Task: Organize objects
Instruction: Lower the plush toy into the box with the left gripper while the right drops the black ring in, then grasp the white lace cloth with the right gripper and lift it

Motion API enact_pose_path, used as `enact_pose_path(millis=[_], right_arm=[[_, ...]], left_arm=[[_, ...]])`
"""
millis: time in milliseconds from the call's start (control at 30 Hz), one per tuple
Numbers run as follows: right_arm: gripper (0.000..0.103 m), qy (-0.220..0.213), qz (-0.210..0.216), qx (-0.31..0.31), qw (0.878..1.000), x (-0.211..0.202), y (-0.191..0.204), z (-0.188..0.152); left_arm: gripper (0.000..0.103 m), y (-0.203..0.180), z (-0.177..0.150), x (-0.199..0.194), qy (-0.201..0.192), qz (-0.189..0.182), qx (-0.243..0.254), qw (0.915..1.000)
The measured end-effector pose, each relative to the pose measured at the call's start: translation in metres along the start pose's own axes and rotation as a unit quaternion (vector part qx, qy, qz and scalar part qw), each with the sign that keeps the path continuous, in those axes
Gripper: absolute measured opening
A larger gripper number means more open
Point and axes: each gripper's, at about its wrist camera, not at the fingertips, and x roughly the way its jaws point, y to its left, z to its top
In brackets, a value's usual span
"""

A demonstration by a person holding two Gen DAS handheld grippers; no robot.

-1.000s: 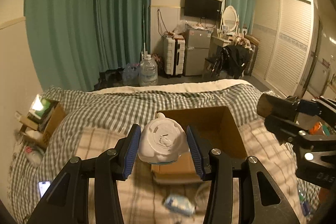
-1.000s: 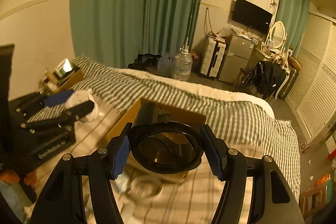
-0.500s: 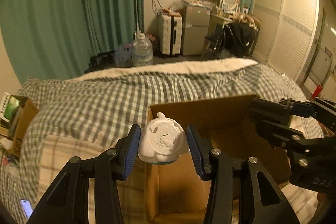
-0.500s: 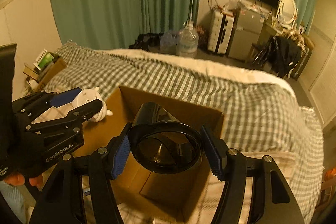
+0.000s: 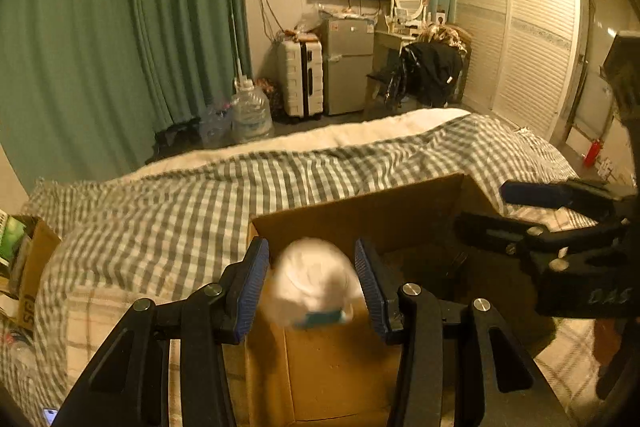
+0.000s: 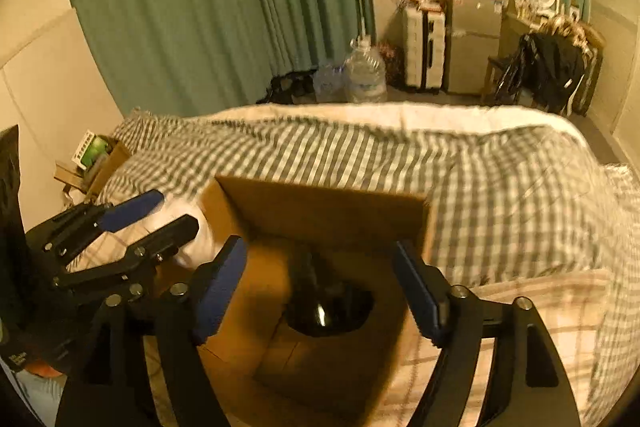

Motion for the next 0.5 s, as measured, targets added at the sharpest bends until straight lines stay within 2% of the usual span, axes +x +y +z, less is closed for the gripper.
enact_pose_path(millis=[67, 200, 267, 367, 500], right_arm=[[0.077, -0.007, -0.004, -0.001, 1.0, -0.016, 0.001, 0.004], [0.077, -0.022, -0.026, -0.005, 0.999, -0.061, 0.008, 0.01], [0.077, -0.027, -0.047, -0.011, 0.998, -0.086, 0.014, 0.013], [0.077, -0.045, -0.06, -0.022, 0.997, -0.131, 0.021, 0.011], [0.077, -0.067, -0.079, -0.046, 0.994, -0.187, 0.041, 0.003]], left_arm=[[0.072, -0.001, 0.003, -0.011, -0.004, 0.009, -0.003, 1.0], [0.079, 0.003, 0.008, -0.049, -0.017, 0.003, -0.023, 0.9996], [0.087, 0.006, 0.01, -0.073, -0.024, 0.006, -0.029, 0.9993], [0.087, 0.009, 0.011, -0.113, -0.037, 0.011, -0.033, 0.9987], [0.087, 0.01, 0.007, -0.157, -0.035, 0.042, -0.035, 0.9979]])
